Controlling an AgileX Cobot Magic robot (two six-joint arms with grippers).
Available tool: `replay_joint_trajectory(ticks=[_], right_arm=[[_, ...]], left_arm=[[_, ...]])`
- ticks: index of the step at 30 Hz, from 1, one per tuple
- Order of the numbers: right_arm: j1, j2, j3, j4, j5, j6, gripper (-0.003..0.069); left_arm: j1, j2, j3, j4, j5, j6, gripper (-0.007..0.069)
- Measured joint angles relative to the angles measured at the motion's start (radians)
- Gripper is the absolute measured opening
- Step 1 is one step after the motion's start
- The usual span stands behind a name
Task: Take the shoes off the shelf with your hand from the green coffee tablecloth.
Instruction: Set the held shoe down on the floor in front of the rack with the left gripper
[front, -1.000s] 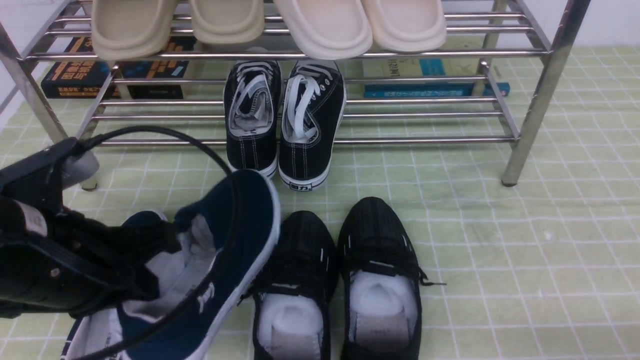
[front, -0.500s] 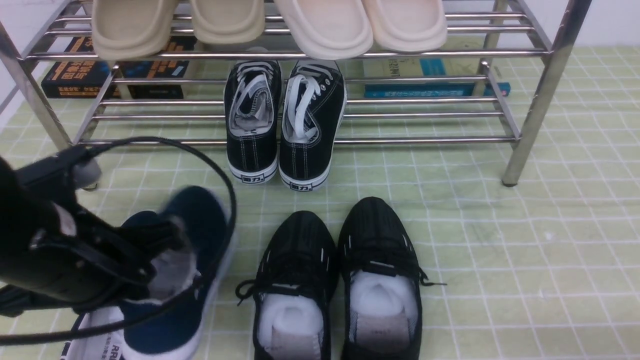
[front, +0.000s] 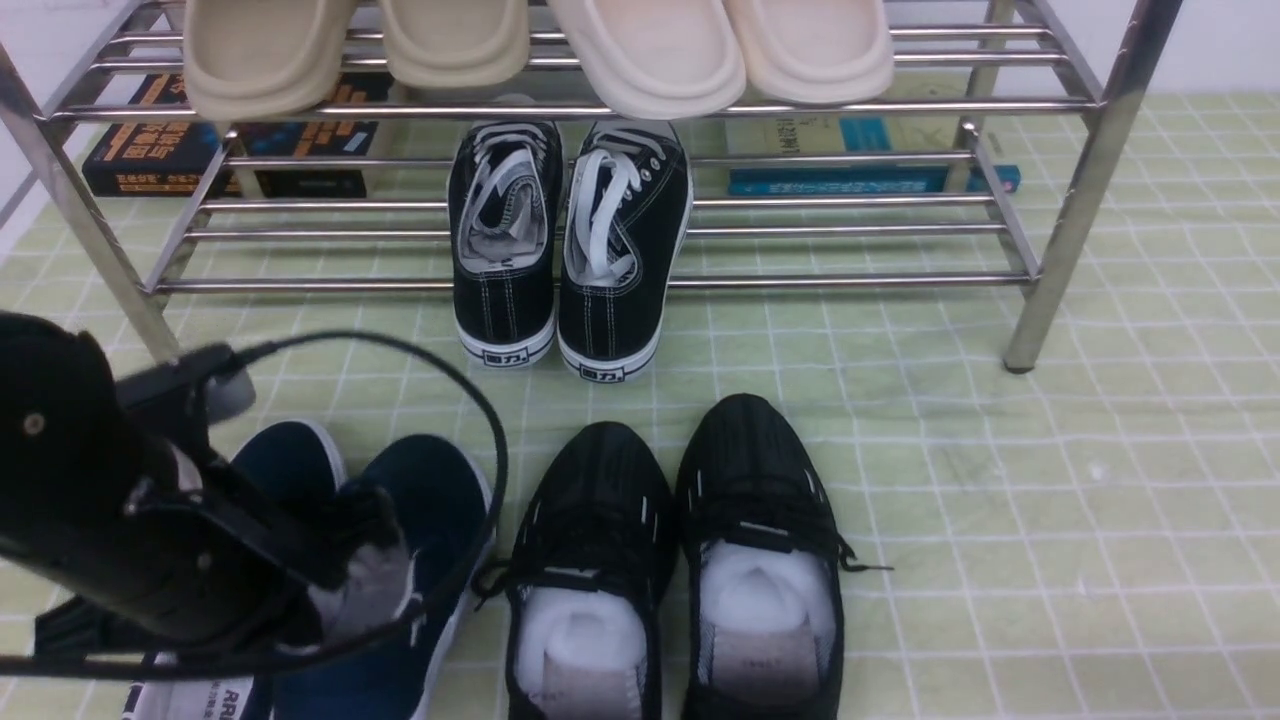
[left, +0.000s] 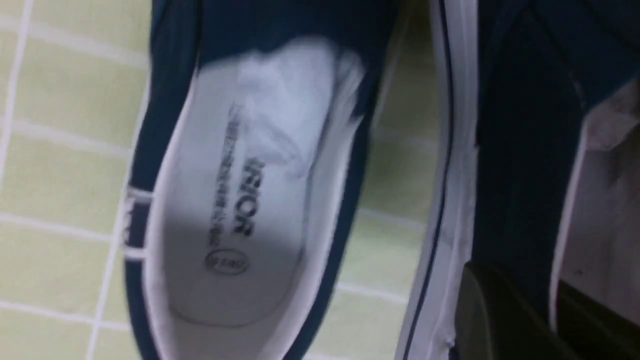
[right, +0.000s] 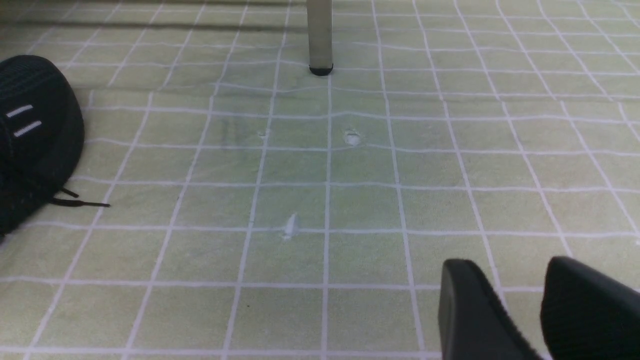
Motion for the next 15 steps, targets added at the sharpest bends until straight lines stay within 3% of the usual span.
replay_joint_trajectory(ticks=[4, 9, 12, 15], right_arm=[[0.0, 0.0, 0.0, 0.0, 0.0, 0.0, 0.024], [0.0, 0.0, 0.0, 0.0, 0.0, 0.0, 0.024], [0.0, 0.0, 0.0, 0.0, 0.0, 0.0, 0.024], [0.0, 0.0, 0.0, 0.0, 0.0, 0.0, 0.024]], left_arm=[[0.0, 0.011, -0.001, -0.006, 0.001, 0.015, 0.0064], [0.0, 0.019, -0.001, -0.018, 0.001, 0.021, 0.0174], [0.0, 0.019, -0.002, -0.019, -0.005, 0.033, 0.0317], [0.0, 0.01, -0.012, -0.02, -0.005, 0.059, 0.0382]])
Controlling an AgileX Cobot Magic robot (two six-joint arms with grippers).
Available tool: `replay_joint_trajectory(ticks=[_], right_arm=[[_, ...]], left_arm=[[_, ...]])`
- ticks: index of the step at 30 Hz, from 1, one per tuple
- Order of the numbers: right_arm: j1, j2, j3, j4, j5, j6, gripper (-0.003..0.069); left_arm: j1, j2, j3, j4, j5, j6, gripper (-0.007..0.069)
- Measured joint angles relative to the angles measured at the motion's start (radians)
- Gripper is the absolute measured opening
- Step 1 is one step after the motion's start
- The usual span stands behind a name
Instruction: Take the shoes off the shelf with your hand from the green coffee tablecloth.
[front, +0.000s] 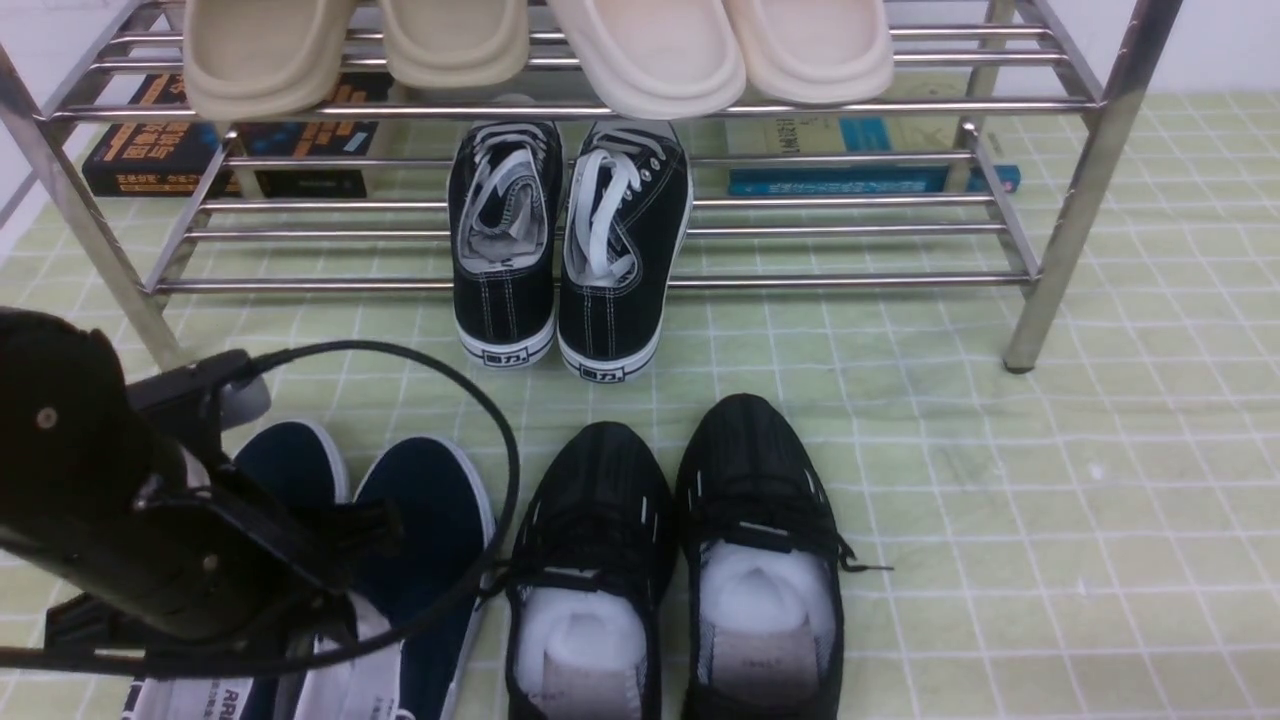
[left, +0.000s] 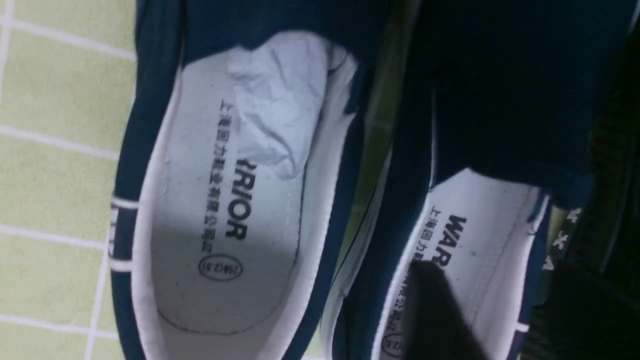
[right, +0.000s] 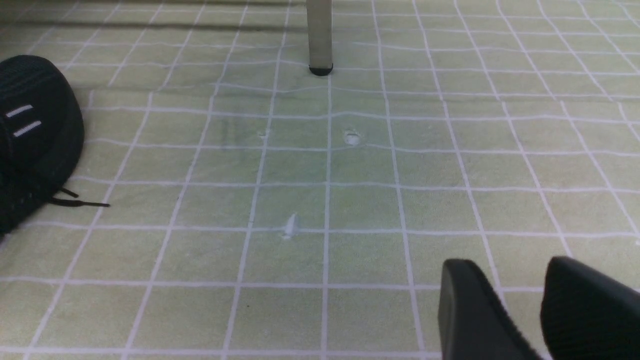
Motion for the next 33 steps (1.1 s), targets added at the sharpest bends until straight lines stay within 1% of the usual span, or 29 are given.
replay_joint_trajectory(ticks=[1, 2, 3, 4, 7, 8, 9, 11, 12, 14, 17, 19, 20, 22, 24, 27, 28, 29, 30, 33], right_arm=[[0.0, 0.0, 0.0, 0.0, 0.0, 0.0, 0.024], [0.0, 0.0, 0.0, 0.0, 0.0, 0.0, 0.024], [0.0, 0.0, 0.0, 0.0, 0.0, 0.0, 0.024], [0.0, 0.0, 0.0, 0.0, 0.0, 0.0, 0.024], [0.0, 0.0, 0.0, 0.0, 0.0, 0.0, 0.024], [0.0, 0.0, 0.0, 0.0, 0.0, 0.0, 0.024], [0.0, 0.0, 0.0, 0.0, 0.0, 0.0, 0.024], [0.0, 0.0, 0.0, 0.0, 0.0, 0.0, 0.024], [0.0, 0.0, 0.0, 0.0, 0.0, 0.0, 0.024], [0.0, 0.0, 0.0, 0.0, 0.0, 0.0, 0.024], [0.0, 0.0, 0.0, 0.0, 0.0, 0.0, 0.024], [0.0, 0.0, 0.0, 0.0, 0.0, 0.0, 0.024], [0.0, 0.0, 0.0, 0.0, 0.0, 0.0, 0.024], [0.0, 0.0, 0.0, 0.0, 0.0, 0.0, 0.024], [0.0, 0.0, 0.0, 0.0, 0.0, 0.0, 0.024], [0.0, 0.0, 0.0, 0.0, 0.0, 0.0, 0.024], [0.0, 0.0, 0.0, 0.0, 0.0, 0.0, 0.024], [0.0, 0.0, 0.0, 0.0, 0.0, 0.0, 0.024], [0.0, 0.0, 0.0, 0.0, 0.0, 0.0, 0.024], [0.0, 0.0, 0.0, 0.0, 0.0, 0.0, 0.024]], left_arm=[[0.0, -0.016, -0.019, 0.0, 0.01, 0.024, 0.04], [0.0, -0.022, -0.027, 0.001, 0.014, 0.031, 0.0401], [0.0, -0.048, -0.061, 0.009, 0.04, 0.053, 0.0394], [0.0, -0.075, -0.097, 0.021, 0.07, 0.071, 0.0372], [0.0, -0.151, -0.19, 0.086, 0.175, 0.118, 0.0263], [0.0, -0.196, -0.23, 0.118, 0.233, 0.141, 0.0191], [0.0, -0.217, -0.243, 0.137, 0.257, 0.152, 0.0159], [0.0, -0.305, -0.264, 0.168, 0.326, 0.189, 0.0052], [0.0, -0.323, -0.264, 0.17, 0.335, 0.196, 0.0041], [0.0, -0.437, -0.24, 0.171, 0.365, 0.214, 0.0003], [0.0, -0.593, -0.162, 0.17, 0.361, 0.215, 0.0001], [0.0, -0.698, -0.088, 0.17, 0.326, 0.198, 0.0001], [0.0, -0.766, -0.034, 0.17, 0.277, 0.181, 0.0001], [0.0, -0.821, 0.012, 0.171, 0.216, 0.16, 0.0001], [0.0, -0.949, 0.138, 0.183, 0.059, 0.128, 0.0001], [0.0, -1.03, 0.239, 0.194, -0.074, 0.121, 0.0001], [0.0, -1.035, 0.246, 0.194, -0.083, 0.121, 0.0001], [0.0, -1.067, 0.294, 0.197, -0.136, 0.119, 0.0001], [0.0, -1.079, 0.315, 0.198, -0.154, 0.119, 0.0001], [0.0, -1.096, 0.381, 0.207, -0.17, 0.119, 0.0001]])
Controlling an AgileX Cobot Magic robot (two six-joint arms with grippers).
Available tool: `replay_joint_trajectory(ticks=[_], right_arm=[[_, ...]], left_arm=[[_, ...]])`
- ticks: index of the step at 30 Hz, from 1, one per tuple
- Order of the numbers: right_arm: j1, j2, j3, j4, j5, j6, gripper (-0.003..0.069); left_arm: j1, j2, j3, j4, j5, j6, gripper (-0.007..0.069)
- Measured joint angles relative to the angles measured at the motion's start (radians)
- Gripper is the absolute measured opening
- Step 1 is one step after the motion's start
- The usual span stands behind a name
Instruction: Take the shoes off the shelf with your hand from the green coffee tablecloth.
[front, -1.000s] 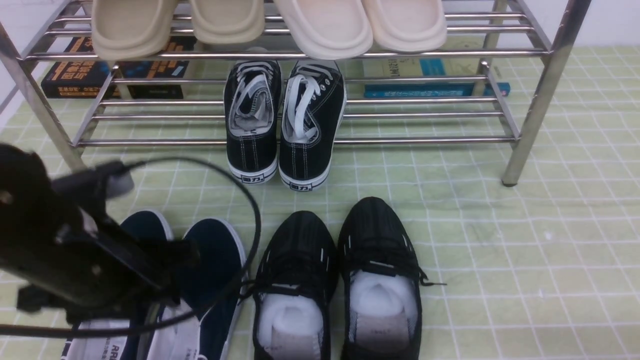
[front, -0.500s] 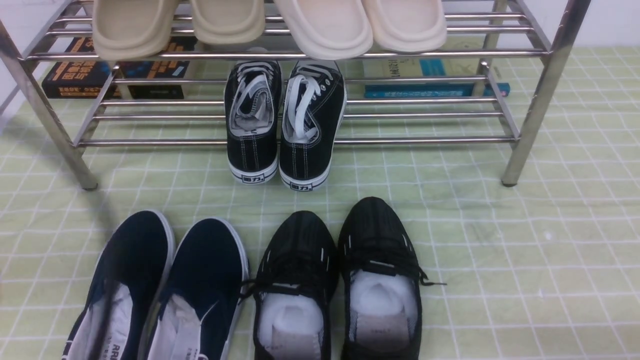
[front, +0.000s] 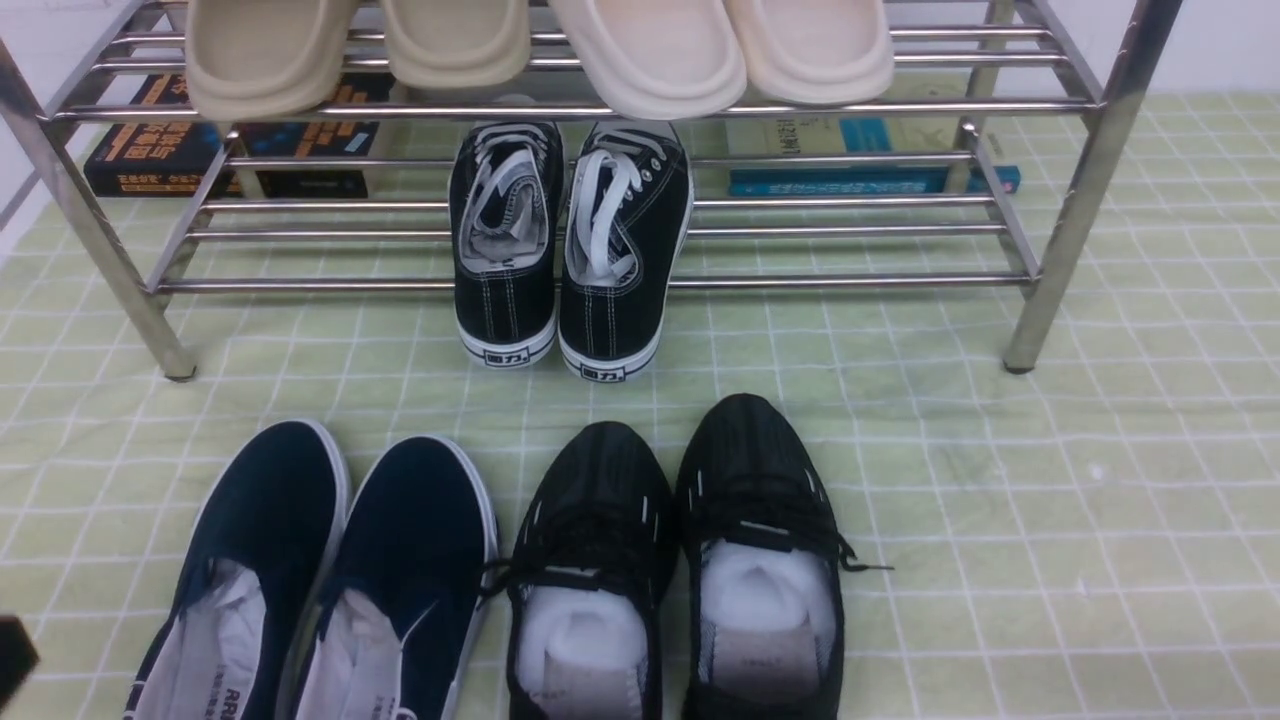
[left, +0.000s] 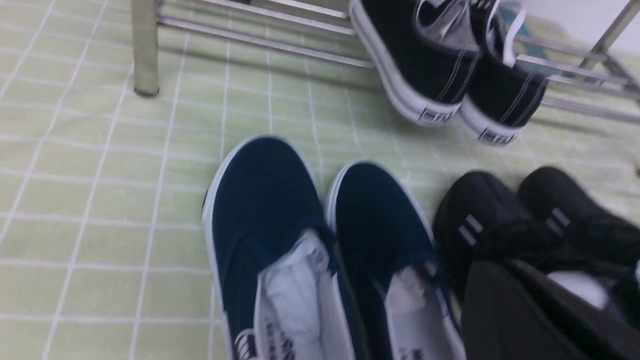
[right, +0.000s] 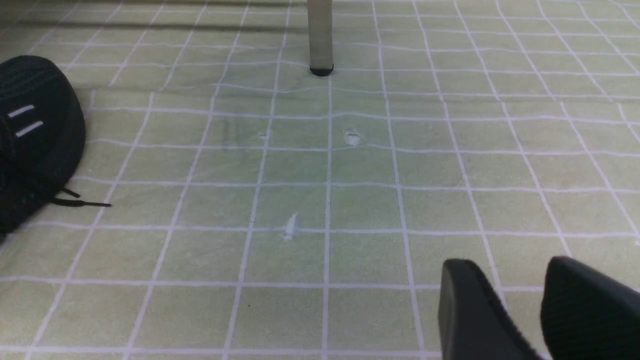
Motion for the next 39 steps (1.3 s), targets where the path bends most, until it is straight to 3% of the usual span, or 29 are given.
replay_joint_trajectory(ticks=[14, 20, 22, 23, 25, 28, 33, 39], right_arm=[[0.0, 0.0, 0.0, 0.0, 0.0, 0.0, 0.024], [0.0, 0.0, 0.0, 0.0, 0.0, 0.0, 0.024], [0.0, 0.0, 0.0, 0.0, 0.0, 0.0, 0.024], [0.0, 0.0, 0.0, 0.0, 0.0, 0.0, 0.024], [0.0, 0.0, 0.0, 0.0, 0.0, 0.0, 0.024], [0.0, 0.0, 0.0, 0.0, 0.0, 0.0, 0.024], [0.0, 0.0, 0.0, 0.0, 0.0, 0.0, 0.024], [0.0, 0.0, 0.0, 0.0, 0.0, 0.0, 0.024]], left_arm=[[0.0, 0.0, 0.12, 0.06, -0.089, -0.004, 0.0019], [0.0, 0.0, 0.263, -0.032, -0.282, 0.086, 0.0022], [0.013, -0.018, 0.333, -0.119, -0.344, 0.196, 0.0026], [0.013, -0.018, 0.333, -0.126, -0.345, 0.196, 0.0026], [0.058, -0.064, 0.368, -0.182, -0.357, 0.301, 0.0029], [0.141, -0.127, 0.396, -0.2, -0.357, 0.368, 0.0032], [0.285, -0.15, 0.432, -0.201, -0.343, 0.359, 0.0035], [0.314, -0.15, 0.433, -0.138, -0.344, 0.312, 0.0037]])
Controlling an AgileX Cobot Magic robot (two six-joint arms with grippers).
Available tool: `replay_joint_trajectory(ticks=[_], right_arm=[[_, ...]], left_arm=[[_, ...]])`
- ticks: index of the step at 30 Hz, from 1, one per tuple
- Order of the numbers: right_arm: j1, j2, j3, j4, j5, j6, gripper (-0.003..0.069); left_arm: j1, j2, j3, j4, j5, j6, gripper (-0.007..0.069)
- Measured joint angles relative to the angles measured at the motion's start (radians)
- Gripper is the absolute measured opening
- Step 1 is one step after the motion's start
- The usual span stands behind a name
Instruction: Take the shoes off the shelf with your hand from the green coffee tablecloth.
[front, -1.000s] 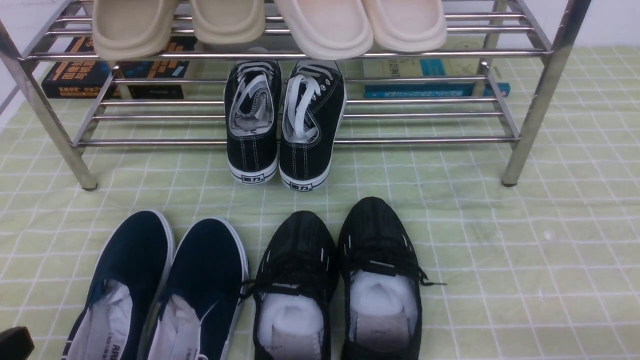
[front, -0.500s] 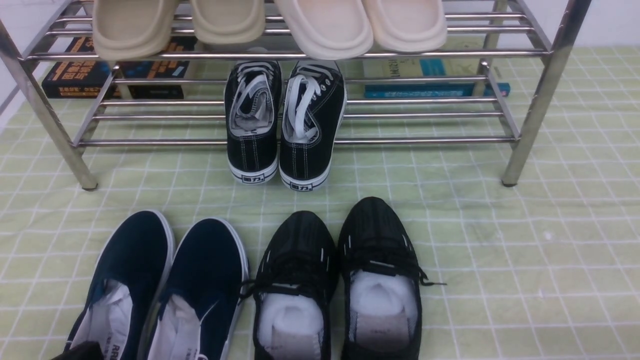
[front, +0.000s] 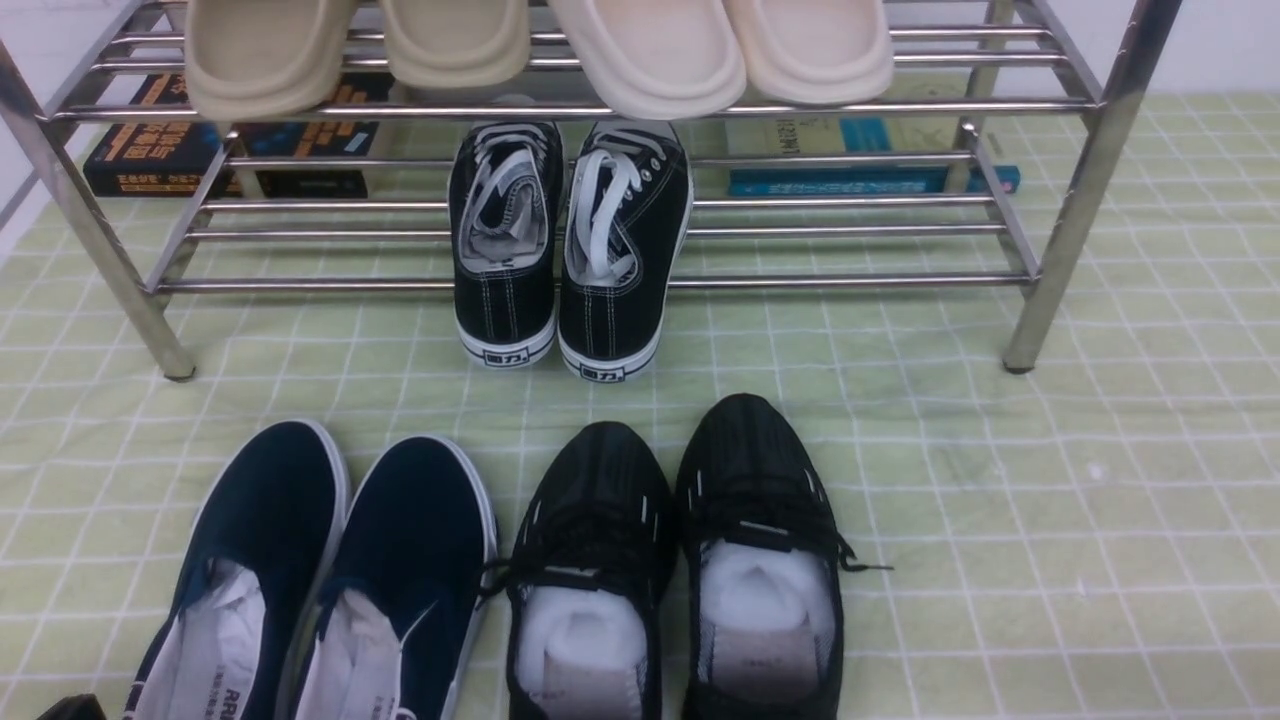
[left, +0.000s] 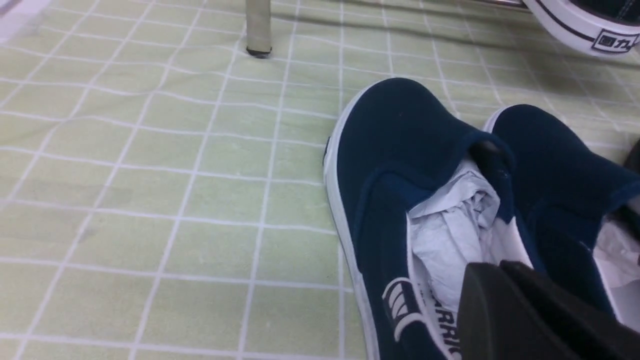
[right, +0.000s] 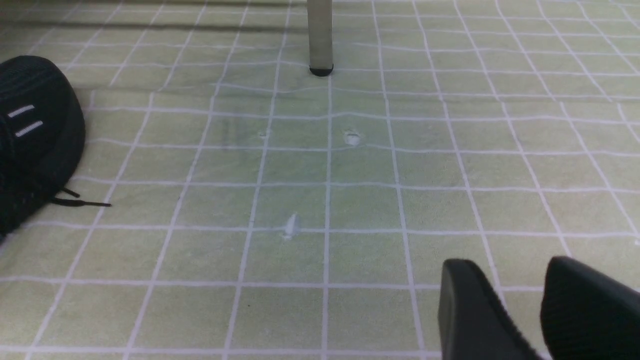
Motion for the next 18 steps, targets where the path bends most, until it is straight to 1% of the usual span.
replay_joint_trajectory(ticks=[18], right_arm=[[0.0, 0.0, 0.0, 0.0, 0.0, 0.0, 0.024]], left_arm=[[0.003, 0.0, -0.001, 0.008, 0.006, -0.005, 0.0049]])
